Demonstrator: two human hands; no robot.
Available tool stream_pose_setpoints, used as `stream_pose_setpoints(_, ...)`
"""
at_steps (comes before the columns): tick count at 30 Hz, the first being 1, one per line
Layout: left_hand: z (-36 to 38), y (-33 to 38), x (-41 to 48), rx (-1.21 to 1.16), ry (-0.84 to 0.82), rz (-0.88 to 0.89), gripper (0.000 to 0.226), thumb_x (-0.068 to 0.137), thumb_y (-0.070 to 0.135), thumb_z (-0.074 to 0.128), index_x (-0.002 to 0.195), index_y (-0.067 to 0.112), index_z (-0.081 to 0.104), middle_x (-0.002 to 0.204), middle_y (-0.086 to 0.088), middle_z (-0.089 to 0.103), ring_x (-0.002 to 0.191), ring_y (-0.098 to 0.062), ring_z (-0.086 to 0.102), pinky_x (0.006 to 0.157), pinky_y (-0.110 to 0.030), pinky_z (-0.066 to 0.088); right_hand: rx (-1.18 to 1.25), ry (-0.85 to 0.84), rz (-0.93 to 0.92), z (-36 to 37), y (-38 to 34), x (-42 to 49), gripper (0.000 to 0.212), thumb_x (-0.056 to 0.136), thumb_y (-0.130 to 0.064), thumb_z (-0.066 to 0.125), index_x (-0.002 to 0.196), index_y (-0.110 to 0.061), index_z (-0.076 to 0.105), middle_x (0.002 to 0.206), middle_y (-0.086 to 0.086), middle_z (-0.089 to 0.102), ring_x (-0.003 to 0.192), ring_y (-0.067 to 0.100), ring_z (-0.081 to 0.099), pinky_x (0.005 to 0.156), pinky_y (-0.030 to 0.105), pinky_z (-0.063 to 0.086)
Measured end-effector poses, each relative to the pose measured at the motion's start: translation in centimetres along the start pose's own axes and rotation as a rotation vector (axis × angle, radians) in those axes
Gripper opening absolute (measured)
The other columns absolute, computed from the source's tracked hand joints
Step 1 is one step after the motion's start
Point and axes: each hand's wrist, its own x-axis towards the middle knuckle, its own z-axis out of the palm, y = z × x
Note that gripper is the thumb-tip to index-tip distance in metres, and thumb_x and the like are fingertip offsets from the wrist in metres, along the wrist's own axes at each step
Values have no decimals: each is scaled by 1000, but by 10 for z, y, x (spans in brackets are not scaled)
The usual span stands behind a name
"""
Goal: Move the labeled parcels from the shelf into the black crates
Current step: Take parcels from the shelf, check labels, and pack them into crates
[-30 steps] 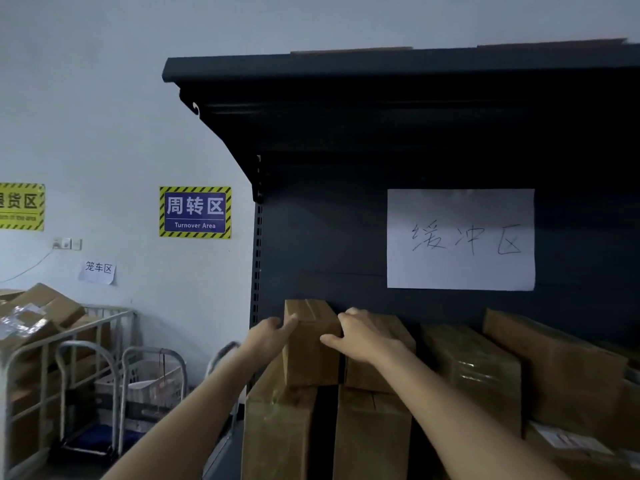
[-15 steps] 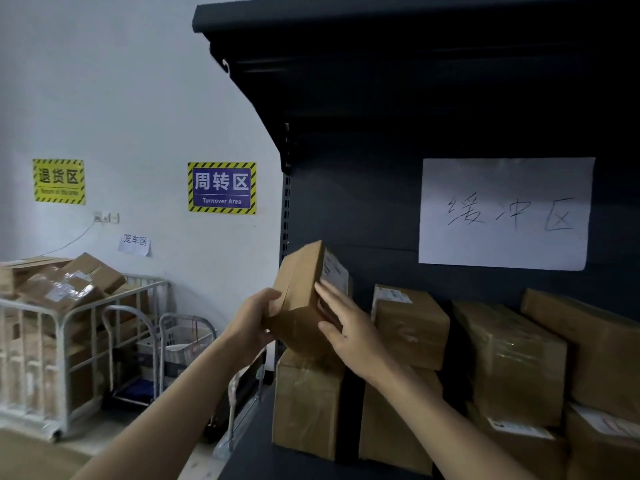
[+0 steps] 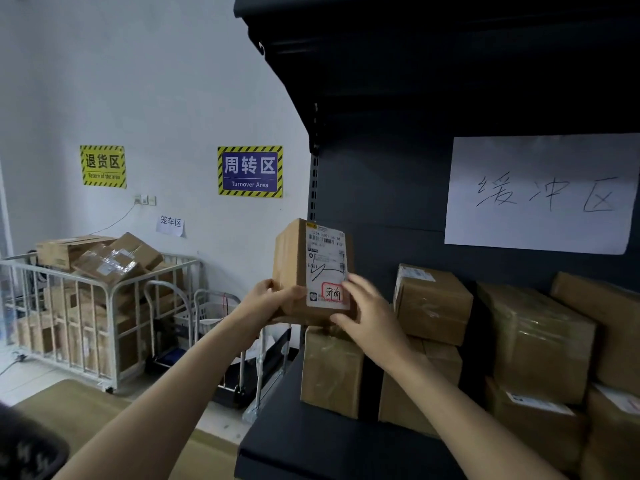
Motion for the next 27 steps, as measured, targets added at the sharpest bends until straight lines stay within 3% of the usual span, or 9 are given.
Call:
stream_pose_setpoints(3,3,-2,-5,-95,11,66,44,85,21,63,123,3,49,107,-11,67,81,-12,70,66,-18,54,92,14,122,-7,6,-7,64,86,-33,62,141,-16,34,148,-3,33,135,12,30,111,28,27)
stream_pose_setpoints(7,11,-1,-13,-188,-47,115,21,92,17,52,111,15,59,97,0,74,84,-9,70,67,-15,53,256,33,142,-14,4,-17,30,86,-25,63,115,-24,54,117,-6,57,114,10,53,88,17,41)
stream_pose_setpoints(9,16,-1,-17,-212,-60,123,21,94,17,48,109,16,62,94,3,75,84,-8,70,69,-15,53,326,29,129,-20,1,-25,26,87,-22,62,111,-28,54,115,-6,61,106,6,56,86,17,44)
stream_pose_setpoints(13,26,-4,-25,-228,-69,140,22,96,16,46,110,14,63,97,2,75,87,-8,70,71,-15,54,342,42,109,-29,3,-43,32,89,-19,59,120,-22,55,119,-1,60,108,8,56,93,29,48)
stream_pose_setpoints(16,35,-6,-33,-191,-96,139,21,96,16,46,105,20,64,97,6,75,88,-4,70,68,-12,53,364,45,112,-32,5,-57,30,89,-18,59,116,-30,53,119,-5,59,107,3,56,89,16,46)
stream_pose_setpoints(20,32,-19,-53,-134,-167,121,26,92,13,54,116,20,61,113,0,71,102,-12,68,78,-18,54,405,24,165,-29,8,-86,33,89,-25,60,109,-47,47,111,-28,54,105,-17,50,80,0,41)
stream_pose_setpoints(23,22,-44,-76,51,-234,85,38,85,3,62,122,14,59,113,-2,71,104,-18,67,84,-26,56,347,33,223,-11,14,-115,39,87,-24,63,119,-39,44,104,-37,44,91,-32,43,72,-9,32)
stream_pose_setpoints(25,20,-61,-89,164,-190,45,37,82,-2,64,116,12,61,107,-2,72,100,-16,68,85,-31,56,299,16,260,8,18,-132,48,86,-20,64,131,-21,47,108,-26,48,97,-20,48,72,-10,30)
stream_pose_setpoints(27,24,-77,-96,270,-135,4,32,81,-1,65,108,16,63,102,0,73,97,-12,69,88,-34,56,259,-26,295,25,20,-143,50,87,-21,63,134,-16,46,117,-17,51,108,-4,48,82,-6,31)
